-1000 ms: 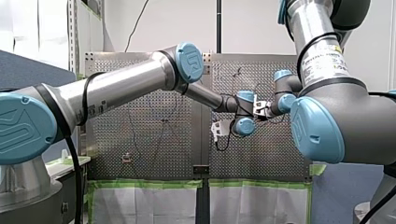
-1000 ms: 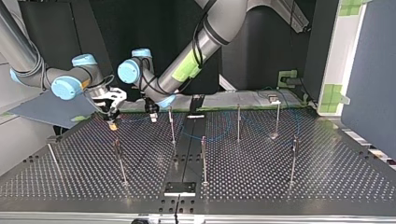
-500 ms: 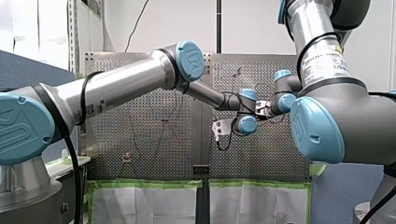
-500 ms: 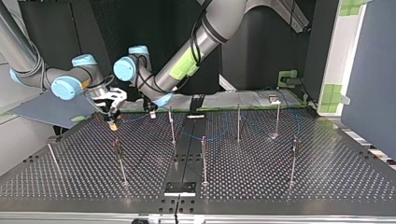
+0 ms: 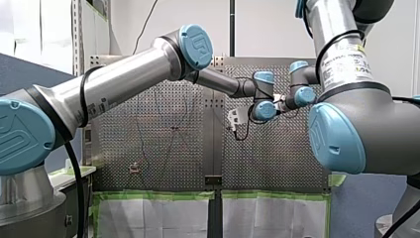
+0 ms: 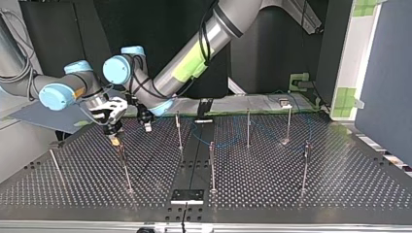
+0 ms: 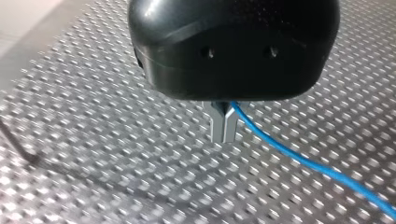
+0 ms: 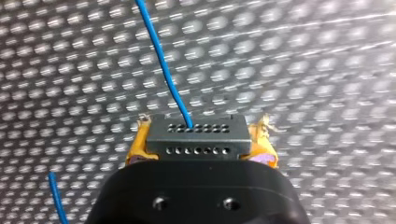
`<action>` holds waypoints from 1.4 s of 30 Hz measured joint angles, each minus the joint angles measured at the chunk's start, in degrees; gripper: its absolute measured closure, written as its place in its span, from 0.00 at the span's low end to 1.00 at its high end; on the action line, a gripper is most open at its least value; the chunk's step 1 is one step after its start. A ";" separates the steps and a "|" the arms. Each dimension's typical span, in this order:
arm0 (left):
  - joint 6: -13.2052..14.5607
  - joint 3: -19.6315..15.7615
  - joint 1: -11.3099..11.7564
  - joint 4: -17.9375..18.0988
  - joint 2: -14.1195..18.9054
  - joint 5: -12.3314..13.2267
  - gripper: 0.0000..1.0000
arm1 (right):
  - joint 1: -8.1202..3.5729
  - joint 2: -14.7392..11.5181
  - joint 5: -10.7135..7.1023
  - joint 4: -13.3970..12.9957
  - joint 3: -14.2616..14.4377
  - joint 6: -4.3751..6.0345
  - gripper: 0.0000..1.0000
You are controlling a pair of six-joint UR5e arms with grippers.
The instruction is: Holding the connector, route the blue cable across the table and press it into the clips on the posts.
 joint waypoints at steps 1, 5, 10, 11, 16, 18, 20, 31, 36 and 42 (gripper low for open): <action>-0.04 0.43 -0.13 -0.43 0.17 -0.01 1.00 | 0.00 -0.41 -0.04 0.35 -0.24 0.34 1.00; -0.44 1.59 -0.74 -2.29 0.99 -0.50 1.00 | -0.04 -2.15 -0.12 1.25 -0.75 1.93 1.00; -0.77 1.16 -1.40 -3.66 2.51 -2.68 1.00 | 0.00 -4.23 -0.19 2.00 -0.84 3.51 1.00; -0.85 0.90 -1.50 -3.81 2.92 -3.21 1.00 | -0.03 -4.74 -0.19 2.34 -0.84 3.67 1.00; -0.78 -0.85 -1.63 -3.49 4.94 -4.20 1.00 | -0.28 -7.05 -0.20 3.24 -0.86 3.97 1.00; -0.29 -1.91 -1.59 -2.62 6.02 -4.25 1.00 | -0.37 -8.13 -0.20 3.42 -0.86 4.09 1.00; 0.42 -2.95 -1.49 -1.69 7.06 -4.25 1.00 | -0.44 -9.29 -0.20 3.51 -0.86 4.31 1.00; 2.58 -2.11 -1.49 -0.91 10.30 -4.32 1.00 | -0.38 -14.46 -0.21 3.71 -0.88 5.42 1.00; 2.82 -1.79 -1.30 -0.81 10.31 -3.99 1.00 | -0.48 -15.32 -0.21 3.62 -0.99 5.44 1.00; 3.30 -1.78 -0.51 0.31 10.31 -2.74 1.00 | -0.45 -15.44 -0.20 3.58 -1.03 5.45 1.00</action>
